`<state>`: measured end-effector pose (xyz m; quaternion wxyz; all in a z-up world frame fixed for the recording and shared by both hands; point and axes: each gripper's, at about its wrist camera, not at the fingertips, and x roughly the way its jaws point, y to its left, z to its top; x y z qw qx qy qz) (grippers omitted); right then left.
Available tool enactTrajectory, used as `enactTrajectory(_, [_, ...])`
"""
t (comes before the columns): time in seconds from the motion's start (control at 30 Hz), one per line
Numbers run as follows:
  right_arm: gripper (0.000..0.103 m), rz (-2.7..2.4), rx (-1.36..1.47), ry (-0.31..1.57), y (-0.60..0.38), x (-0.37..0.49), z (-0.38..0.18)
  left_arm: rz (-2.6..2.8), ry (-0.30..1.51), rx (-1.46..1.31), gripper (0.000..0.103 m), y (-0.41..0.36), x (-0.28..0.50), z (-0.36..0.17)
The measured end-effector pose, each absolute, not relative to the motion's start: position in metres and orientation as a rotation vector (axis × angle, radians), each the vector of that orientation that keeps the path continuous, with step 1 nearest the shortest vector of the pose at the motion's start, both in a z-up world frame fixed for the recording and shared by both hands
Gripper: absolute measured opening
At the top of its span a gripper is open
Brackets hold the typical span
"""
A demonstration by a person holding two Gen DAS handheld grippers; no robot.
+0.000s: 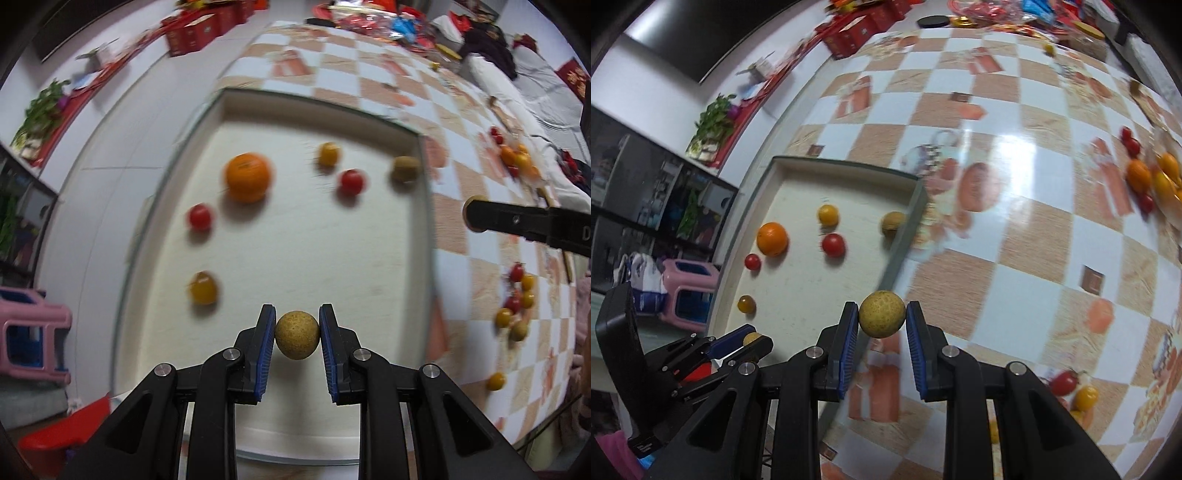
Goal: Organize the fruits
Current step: 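Carry both brown-green fruits to the cream tray and open both tools, then move both open tools back over the remaining tomatoes and fruits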
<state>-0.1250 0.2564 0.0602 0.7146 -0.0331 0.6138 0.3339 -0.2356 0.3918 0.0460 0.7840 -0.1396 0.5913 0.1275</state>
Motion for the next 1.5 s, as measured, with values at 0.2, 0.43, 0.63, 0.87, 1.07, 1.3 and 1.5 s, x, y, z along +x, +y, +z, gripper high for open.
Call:
enactTrajectory(0.2, [0.029,0.799,-0.162,1.377,0.300,-0.132,0.046,0.342,1.291,-0.315,0.025,0.412,-0.256,0.037])
enactTrajectory(0.43, [0.029,0.796,-0.293,1.369,0.327,-0.132,0.026,0.393,1.308,-0.331,0.025,0.426,-0.268,0.028])
enactTrajectory(0.63, [0.029,0.790,-0.361,1.362,0.335,-0.133,0.018,0.412,1.317,-0.314,0.026,0.427,-0.266,0.022])
enactTrajectory(0.87, [0.032,0.796,-0.391,1.363,0.340,-0.136,0.015,0.434,1.335,-0.276,0.050,0.427,-0.264,0.019])
enactTrajectory(1.07, [0.058,0.825,-0.341,1.364,0.346,-0.140,0.021,0.440,1.335,-0.254,0.086,0.427,-0.264,0.019])
enactTrajectory(1.3, [0.088,0.824,-0.226,1.328,0.329,-0.137,0.046,0.408,1.349,-0.213,0.086,0.407,-0.258,0.024])
enactTrajectory(1.5, [0.089,0.701,-0.143,1.311,0.276,-0.126,0.060,0.354,1.328,-0.155,0.086,0.385,-0.244,0.036])
